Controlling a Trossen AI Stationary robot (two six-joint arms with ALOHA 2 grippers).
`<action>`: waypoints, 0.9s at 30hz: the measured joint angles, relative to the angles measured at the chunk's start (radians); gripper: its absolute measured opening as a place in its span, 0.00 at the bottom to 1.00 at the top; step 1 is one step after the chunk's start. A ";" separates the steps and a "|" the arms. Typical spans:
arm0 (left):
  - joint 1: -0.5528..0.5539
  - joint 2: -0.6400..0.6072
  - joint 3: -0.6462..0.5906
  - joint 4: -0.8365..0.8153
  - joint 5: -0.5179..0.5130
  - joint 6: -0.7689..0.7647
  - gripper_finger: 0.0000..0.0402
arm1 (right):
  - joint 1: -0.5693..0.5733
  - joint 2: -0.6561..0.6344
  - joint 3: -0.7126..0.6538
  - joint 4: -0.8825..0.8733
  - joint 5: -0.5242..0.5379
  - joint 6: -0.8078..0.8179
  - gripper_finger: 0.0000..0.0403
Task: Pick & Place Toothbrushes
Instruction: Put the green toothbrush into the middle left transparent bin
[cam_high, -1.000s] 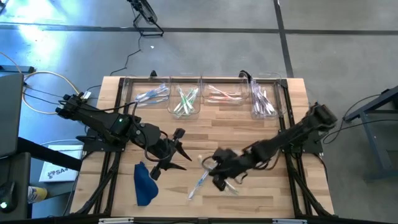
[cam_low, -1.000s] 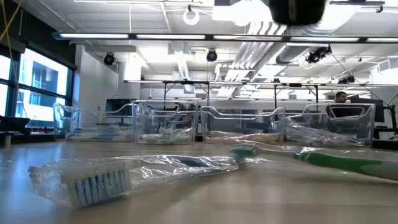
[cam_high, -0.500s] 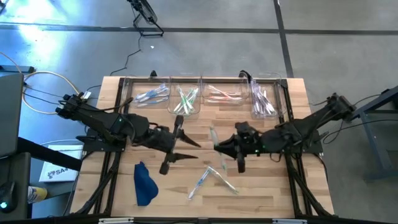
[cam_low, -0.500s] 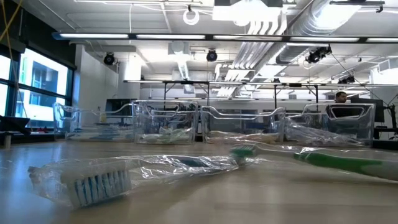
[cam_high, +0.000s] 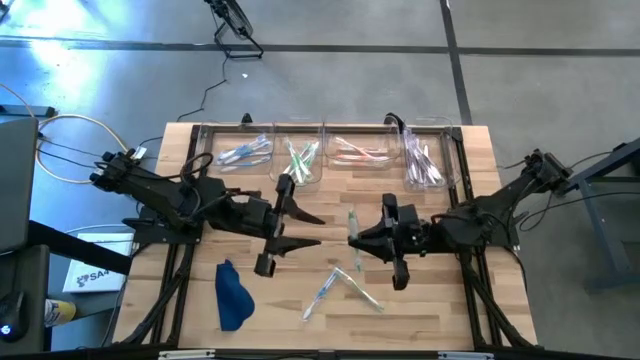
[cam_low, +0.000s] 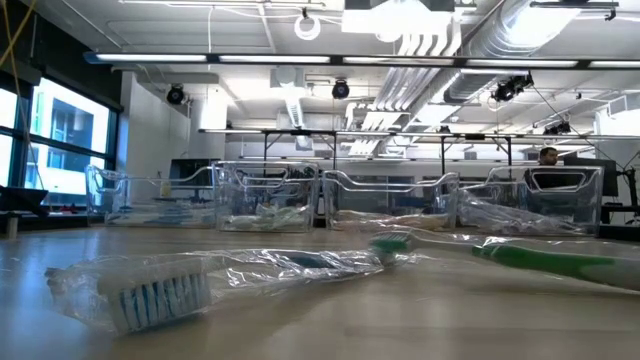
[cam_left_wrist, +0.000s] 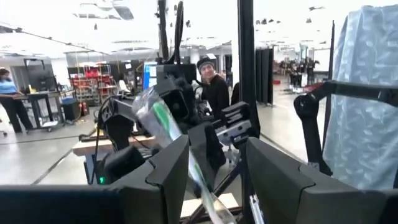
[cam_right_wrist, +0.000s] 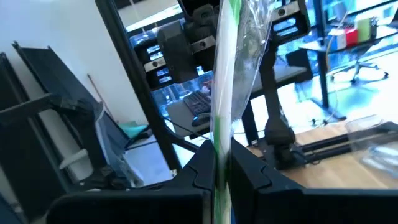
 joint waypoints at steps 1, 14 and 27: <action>0.011 0.000 0.000 -0.004 0.001 0.001 0.39 | 0.004 0.000 0.000 0.000 0.012 -0.015 0.03; 0.193 0.052 0.001 0.066 0.283 -0.002 0.39 | 0.007 -0.007 0.000 -0.037 0.109 -0.066 0.03; 0.193 0.132 0.000 0.150 0.279 -0.078 0.39 | -0.024 0.001 0.000 -0.055 0.107 -0.151 0.03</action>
